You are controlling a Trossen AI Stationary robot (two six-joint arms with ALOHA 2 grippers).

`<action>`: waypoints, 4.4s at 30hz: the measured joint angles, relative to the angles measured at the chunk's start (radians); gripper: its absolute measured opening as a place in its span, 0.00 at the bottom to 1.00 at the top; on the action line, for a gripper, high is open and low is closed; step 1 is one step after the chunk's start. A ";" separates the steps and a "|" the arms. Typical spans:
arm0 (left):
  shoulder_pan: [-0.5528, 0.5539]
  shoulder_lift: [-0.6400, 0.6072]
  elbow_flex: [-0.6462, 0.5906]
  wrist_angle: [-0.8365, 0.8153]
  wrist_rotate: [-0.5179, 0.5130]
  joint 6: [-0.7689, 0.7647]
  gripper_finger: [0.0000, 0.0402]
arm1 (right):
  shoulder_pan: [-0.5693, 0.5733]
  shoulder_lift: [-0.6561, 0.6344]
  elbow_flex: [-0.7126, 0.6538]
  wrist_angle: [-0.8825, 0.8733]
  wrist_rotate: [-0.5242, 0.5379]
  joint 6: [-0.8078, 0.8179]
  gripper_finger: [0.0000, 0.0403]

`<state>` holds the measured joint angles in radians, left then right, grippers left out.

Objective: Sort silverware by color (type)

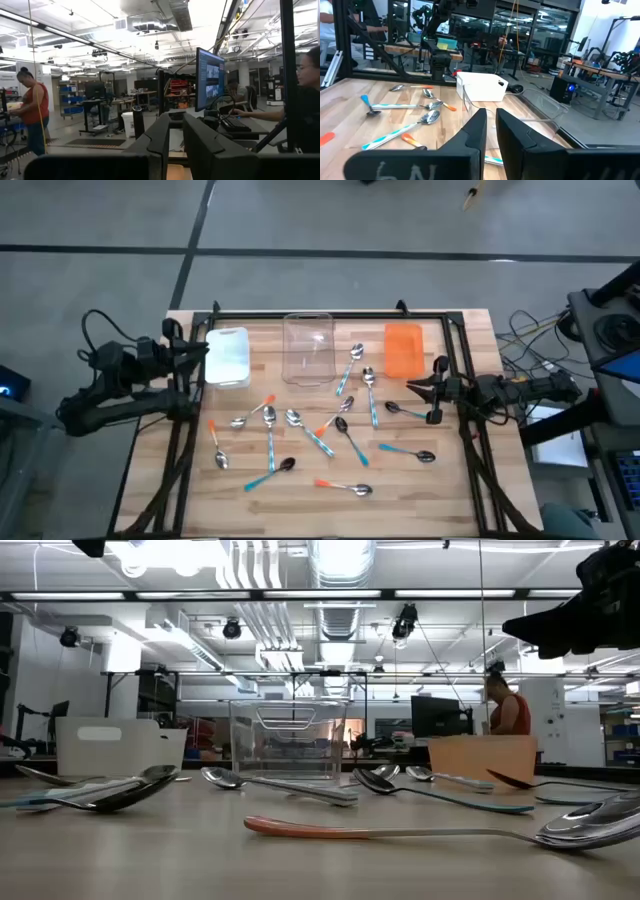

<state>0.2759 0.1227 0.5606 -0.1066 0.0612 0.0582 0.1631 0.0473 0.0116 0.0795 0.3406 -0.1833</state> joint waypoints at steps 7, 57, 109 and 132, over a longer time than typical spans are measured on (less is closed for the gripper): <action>0.000 0.000 0.000 0.000 0.000 0.000 0.09 | 0.000 0.000 0.000 0.000 0.000 0.000 0.08; 0.000 0.000 0.000 0.000 0.000 0.000 0.09 | 0.000 0.000 0.000 0.000 0.000 0.000 0.08; -0.085 0.112 -0.496 0.719 0.526 -0.432 0.09 | 0.000 0.314 0.294 -0.013 0.239 0.587 0.08; -0.085 0.189 -0.356 0.718 0.228 -0.173 0.09 | -0.052 0.838 0.779 -0.471 0.159 1.035 0.08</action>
<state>0.1913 0.3115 0.2042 0.6113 0.2891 -0.1143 0.1111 0.8854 0.7910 -0.3916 0.4996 0.8518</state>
